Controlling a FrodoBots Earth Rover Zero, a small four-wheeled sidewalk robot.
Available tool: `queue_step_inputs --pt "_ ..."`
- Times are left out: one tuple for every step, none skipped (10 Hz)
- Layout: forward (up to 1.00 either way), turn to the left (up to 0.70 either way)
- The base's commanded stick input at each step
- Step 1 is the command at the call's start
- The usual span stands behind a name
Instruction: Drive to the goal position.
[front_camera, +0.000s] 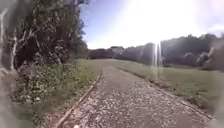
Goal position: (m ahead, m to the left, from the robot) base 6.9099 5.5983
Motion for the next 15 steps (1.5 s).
queue_step_inputs --pt "0.7 0.0" --pt "0.7 0.0" --pt "0.7 0.0" --pt "0.7 0.0" --pt "0.7 0.0" --pt "0.7 0.0" --pt "0.69 0.0" --pt "0.68 0.0" --pt "0.67 0.0" --pt "0.66 0.0" --pt "0.66 0.0" --pt "0.67 0.0" --pt "0.7 0.0" --pt "0.7 0.0" --pt "0.73 0.0"
